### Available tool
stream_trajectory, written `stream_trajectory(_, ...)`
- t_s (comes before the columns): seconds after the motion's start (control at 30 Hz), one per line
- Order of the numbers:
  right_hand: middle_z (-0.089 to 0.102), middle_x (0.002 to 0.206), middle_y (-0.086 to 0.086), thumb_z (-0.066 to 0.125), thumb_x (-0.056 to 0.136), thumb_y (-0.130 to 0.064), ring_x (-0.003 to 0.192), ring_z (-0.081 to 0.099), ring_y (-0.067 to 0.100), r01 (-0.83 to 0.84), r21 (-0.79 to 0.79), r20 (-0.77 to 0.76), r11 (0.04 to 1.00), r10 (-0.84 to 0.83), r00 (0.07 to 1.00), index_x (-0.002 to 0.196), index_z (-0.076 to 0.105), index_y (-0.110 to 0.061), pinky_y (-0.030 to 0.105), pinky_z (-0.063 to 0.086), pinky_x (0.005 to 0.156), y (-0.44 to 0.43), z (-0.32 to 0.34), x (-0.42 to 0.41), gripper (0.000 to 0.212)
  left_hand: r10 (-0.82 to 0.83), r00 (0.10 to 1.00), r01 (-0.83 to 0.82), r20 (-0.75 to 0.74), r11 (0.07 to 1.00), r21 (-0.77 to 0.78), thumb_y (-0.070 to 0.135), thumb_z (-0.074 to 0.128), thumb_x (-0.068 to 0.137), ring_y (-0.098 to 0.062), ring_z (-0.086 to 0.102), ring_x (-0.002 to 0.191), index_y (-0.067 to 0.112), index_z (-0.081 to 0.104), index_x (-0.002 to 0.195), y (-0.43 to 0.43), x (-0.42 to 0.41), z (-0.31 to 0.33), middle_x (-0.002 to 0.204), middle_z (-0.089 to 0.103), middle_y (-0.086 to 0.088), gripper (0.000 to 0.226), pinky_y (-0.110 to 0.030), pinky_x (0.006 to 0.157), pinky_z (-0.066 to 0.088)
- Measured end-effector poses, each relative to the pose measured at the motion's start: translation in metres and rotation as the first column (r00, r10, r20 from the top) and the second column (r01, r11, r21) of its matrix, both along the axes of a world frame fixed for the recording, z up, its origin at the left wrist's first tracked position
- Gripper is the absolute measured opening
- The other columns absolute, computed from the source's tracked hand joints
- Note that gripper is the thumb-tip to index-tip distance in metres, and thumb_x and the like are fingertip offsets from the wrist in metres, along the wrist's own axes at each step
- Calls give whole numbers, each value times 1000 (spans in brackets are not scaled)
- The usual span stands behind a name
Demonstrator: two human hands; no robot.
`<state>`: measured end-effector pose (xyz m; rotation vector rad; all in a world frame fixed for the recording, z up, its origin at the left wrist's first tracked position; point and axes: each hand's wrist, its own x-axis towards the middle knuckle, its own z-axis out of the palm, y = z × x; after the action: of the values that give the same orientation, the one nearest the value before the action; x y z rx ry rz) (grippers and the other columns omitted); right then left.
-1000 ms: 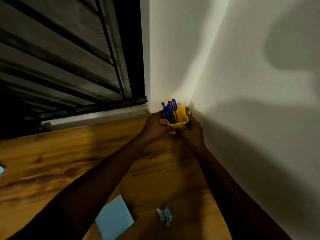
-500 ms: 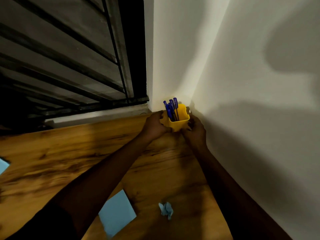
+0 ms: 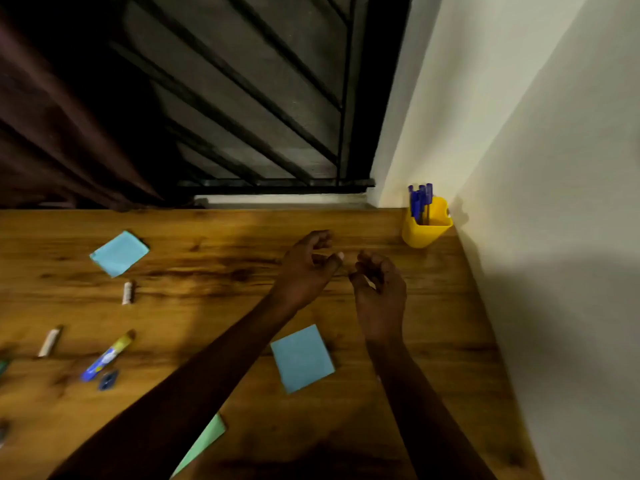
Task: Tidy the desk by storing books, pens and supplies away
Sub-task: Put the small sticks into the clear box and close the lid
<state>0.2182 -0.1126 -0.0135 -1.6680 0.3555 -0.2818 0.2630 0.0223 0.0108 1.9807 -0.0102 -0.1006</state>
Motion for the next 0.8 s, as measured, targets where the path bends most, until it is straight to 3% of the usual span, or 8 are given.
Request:
stream_trajectory(0.17,74,114,-4,76,91,-6,108,70,4,-203,45,1,978,203,979,119,69,-13,19,57,85,71,12,-28,30,75,997,-75,17,997,-13,33,72,93,7,64,106,25,57,138,76,-61,9,130,64,17,49,-19,85,56)
stream_trajectory(0.27,74,115,-5,75,91,-6,107,70,5,-280,16,-2,960,280,960,119,70,-13,25,57,90,117,14,-51,29,164,986,-163,18,986,-29,30,74,91,11,66,101,27,61,132,124,-95,6,117,66,26,43,-21,86,57)
stream_trajectory(0.47,73,117,-5,74,91,-6,108,69,5,-370,-11,11,929,370,929,119,70,-14,24,56,93,203,16,-100,30,346,938,-344,15,936,-72,27,76,90,-1,70,96,24,63,129,225,-171,-4,118,68,18,41,-17,78,55)
stream_trajectory(0.57,74,113,-7,75,91,-8,104,69,3,-394,-23,19,919,394,919,117,72,-15,24,57,90,240,17,-122,28,416,909,-411,24,904,-117,22,76,90,1,70,96,23,65,128,270,-209,-6,118,71,12,40,-15,79,54)
stream_trajectory(0.7,75,107,-5,76,88,-3,102,71,8,-442,-48,37,896,443,896,112,71,-16,30,58,90,294,15,-145,28,520,854,-511,8,843,-170,16,75,89,-6,72,99,20,68,122,329,-254,-6,112,74,7,34,-28,89,58)
stream_trajectory(0.8,74,106,0,76,87,2,100,71,12,-479,-44,63,877,480,875,111,70,-15,29,58,90,337,18,-161,30,575,818,-565,-3,804,-186,19,76,89,-7,72,100,20,68,123,369,-280,-2,115,72,7,35,-28,89,59)
